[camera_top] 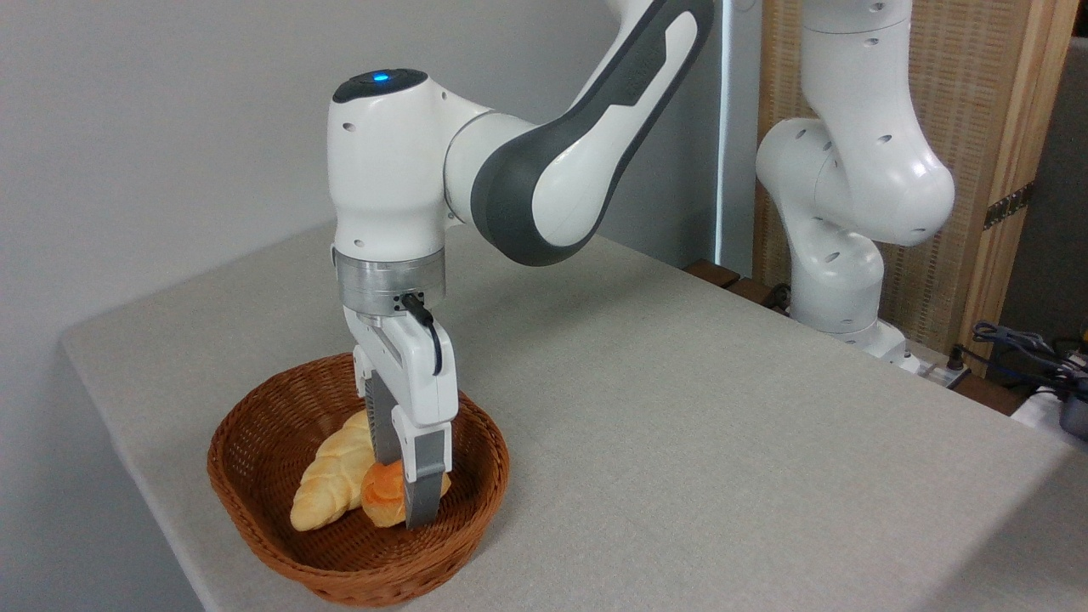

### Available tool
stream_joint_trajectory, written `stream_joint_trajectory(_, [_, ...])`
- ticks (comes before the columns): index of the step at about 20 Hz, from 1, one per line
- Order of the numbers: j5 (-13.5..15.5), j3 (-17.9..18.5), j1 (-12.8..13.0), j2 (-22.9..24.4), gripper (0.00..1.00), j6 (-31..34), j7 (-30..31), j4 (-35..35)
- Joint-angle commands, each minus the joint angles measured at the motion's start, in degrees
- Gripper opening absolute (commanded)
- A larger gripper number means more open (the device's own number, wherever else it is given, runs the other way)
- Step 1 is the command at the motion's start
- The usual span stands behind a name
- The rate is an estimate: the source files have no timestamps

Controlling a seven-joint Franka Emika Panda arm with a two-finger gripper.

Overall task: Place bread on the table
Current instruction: 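Close the gripper on the round orange bun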

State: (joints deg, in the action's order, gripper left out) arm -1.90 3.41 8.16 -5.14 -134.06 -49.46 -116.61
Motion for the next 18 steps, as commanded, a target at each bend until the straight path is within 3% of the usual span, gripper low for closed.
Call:
stream_joint_trajectory(1, [-0.73, 0.19, 0.19, -0.49, 0.53, -1.47, -0.64, 0.24])
stream_joint_trajectory(13, [0.41, 0.46, 0.1, 0.39, 0.4, -1.3, -0.21, 1.03])
stream_joint_trajectory(18, [4.62, 0.98, -0.25, 2.67, 0.39, -0.77, 0.24, 2.0])
